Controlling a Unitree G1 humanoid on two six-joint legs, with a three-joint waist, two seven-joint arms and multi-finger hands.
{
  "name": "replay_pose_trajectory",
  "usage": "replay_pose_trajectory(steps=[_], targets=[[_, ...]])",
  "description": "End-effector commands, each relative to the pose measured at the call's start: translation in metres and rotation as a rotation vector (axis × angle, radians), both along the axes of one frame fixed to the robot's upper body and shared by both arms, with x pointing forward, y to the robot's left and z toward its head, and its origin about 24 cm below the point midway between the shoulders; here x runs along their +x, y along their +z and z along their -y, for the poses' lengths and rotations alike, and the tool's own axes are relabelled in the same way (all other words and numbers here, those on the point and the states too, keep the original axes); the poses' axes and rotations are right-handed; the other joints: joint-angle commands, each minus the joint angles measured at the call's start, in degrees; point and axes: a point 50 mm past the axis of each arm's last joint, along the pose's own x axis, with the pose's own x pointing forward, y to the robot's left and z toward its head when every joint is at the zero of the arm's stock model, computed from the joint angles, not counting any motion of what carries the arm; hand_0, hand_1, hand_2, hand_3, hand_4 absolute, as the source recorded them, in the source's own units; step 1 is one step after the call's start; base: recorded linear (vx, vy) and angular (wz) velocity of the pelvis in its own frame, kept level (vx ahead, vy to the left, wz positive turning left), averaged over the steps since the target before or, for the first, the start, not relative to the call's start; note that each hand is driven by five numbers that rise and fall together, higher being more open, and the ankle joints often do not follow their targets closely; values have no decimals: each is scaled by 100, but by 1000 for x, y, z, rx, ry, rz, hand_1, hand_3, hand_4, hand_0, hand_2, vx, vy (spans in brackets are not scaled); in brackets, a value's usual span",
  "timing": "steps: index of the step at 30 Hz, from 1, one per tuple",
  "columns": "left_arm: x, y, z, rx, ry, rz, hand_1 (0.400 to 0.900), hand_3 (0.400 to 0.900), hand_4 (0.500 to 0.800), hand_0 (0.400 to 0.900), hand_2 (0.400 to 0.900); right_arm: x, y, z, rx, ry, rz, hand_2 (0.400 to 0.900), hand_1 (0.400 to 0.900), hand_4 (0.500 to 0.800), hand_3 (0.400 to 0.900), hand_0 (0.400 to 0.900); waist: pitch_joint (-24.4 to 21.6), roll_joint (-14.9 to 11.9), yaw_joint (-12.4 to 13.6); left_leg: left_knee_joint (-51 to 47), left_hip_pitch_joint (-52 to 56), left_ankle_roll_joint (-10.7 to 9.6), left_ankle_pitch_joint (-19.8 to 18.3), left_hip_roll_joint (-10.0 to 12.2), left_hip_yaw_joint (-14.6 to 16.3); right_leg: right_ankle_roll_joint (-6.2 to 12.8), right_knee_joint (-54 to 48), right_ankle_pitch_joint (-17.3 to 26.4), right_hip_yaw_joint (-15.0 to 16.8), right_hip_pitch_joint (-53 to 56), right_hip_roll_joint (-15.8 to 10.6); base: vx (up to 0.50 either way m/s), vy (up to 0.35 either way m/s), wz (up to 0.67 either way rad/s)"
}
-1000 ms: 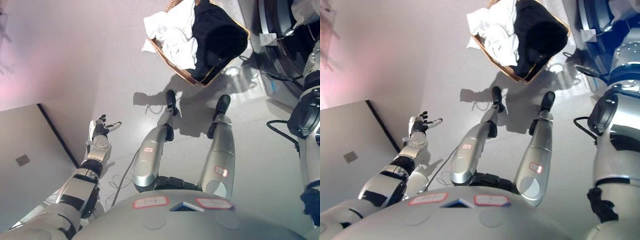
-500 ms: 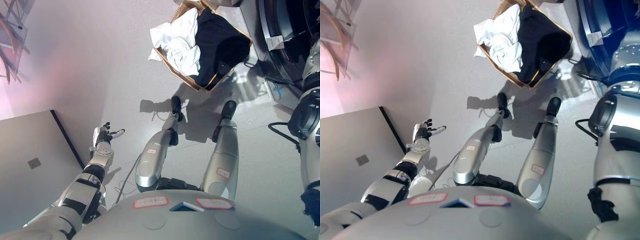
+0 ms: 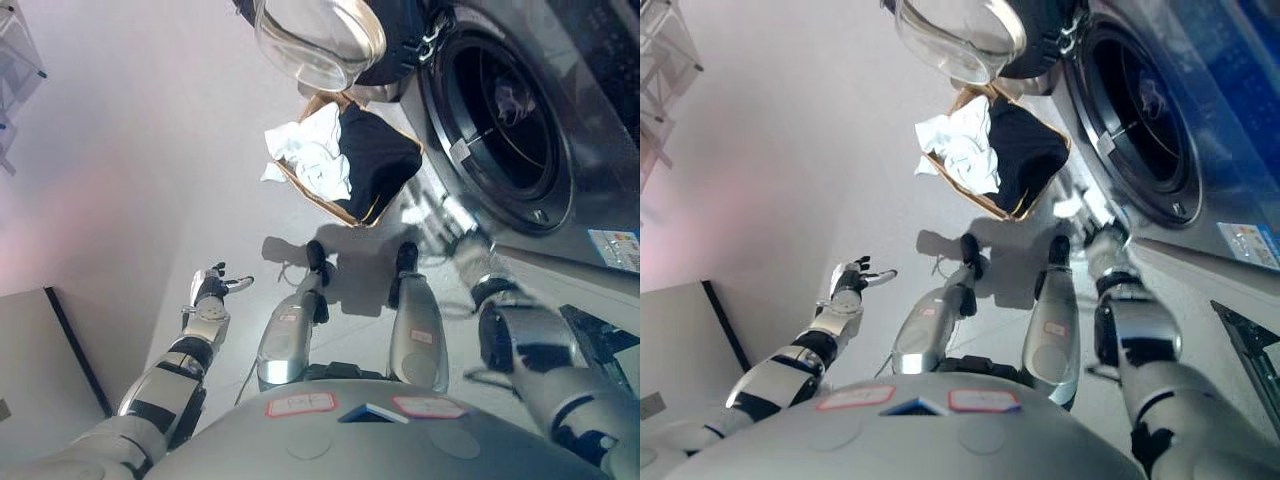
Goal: Put the clothes in the basket into the washing machine.
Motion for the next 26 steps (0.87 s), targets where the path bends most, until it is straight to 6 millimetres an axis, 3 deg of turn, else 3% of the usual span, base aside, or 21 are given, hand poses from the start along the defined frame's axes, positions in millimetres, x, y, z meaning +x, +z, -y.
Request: replay_pose_trajectory(steps=[1, 4, 5, 6, 8, 9, 10, 11, 15, 26], targets=[[-34, -8, -30, 98, 53, -157, 900, 900, 800, 900, 900, -56, -28, 4, -34, 76, -233, 900, 900, 800, 900, 900, -249, -369, -168, 82, 138, -207, -133, 63, -354, 245, -1686, 1020, -192, 1087, 103, 56, -22, -3], [-43, -9, -37, 98, 65, -185, 900, 900, 800, 900, 900, -102, -42, 9, -71, 173, -402, 900, 900, 800, 900, 900, -363, -573, -277, 96, 394, -211, -237, 96, -355, 277, -1875, 1093, -206, 1368, 111, 36, 1, -5], [-43, -9, -37, 98, 65, -186, 900, 900, 800, 900, 900, -102, -42, 9, -71, 174, -403, 900, 900, 800, 900, 900, -355, -573, -280, 91, 412, -211, -238, 96, -356, 278, -1889, 1097, -209, 1392, 112, 31, 15, -10], [-53, -11, -42, 96, 72, -213, 900, 900, 800, 900, 900, -124, -44, 17, -155, 315, -519, 900, 900, 800, 900, 900, -458, -704, -327, 79, 567, -212, -281, 102, -338, 305, -2025, 1175, -202, 1547, 127, 28, 19, -12], [-65, -12, -47, 101, 68, -248, 900, 900, 800, 900, 900, -138, -45, 24, -259, 506, -629, 900, 900, 800, 900, 900, -584, -829, -343, 21, 755, -211, -308, 115, -316, 340, -2187, 1260, -203, 1729, 137, 47, 8, -14], [-65, -12, -47, 101, 68, -249, 900, 900, 800, 900, 900, -139, -45, 24, -259, 507, -630, 900, 900, 800, 900, 900, -578, -829, -346, 13, 773, -211, -308, 115, -314, 342, -2199, 1263, -202, 1748, 139, 59, 2, -12], [-75, -14, -48, 110, 58, -278, 900, 900, 800, 900, 900, -145, -44, 28, -364, 700, -703, 900, 900, 800, 900, 900, -717, -928, -364, -43, 908, -218, -333, 118, -292, 391, -2321, 1314, -210, 1867, 126, 49, 12, -11], [-78, -15, -47, 105, 49, -292, 900, 900, 800, 900, 900, -156, -46, 28, -372, 757, -748, 900, 900, 800, 900, 900, -773, -974, -395, -68, 992, -224, -340, 131, -275, 404, -2333, 1312, -202, 1930, 132, 65, 10, -16], [-89, -20, -40, 70, 31, -341, 900, 900, 800, 900, 900, -187, -52, 20, -275, 742, -813, 900, 900, 800, 900, 900, -895, -1080, -534, -199, 1354, -199, -377, 161, -184, 419, -2300, 1257, -190, 2229, 152, 53, 13, -11], [-89, -23, -34, 20, -50, -380, 900, 900, 800, 900, 900, -187, -53, 18, -227, 700, -800, 900, 900, 800, 900, 900, -1151, -1079, -723, -233, 1875, -139, -607, 150, 18, 461, -2290, 1146, -43, 2643, 98, 31, 18, -12]])
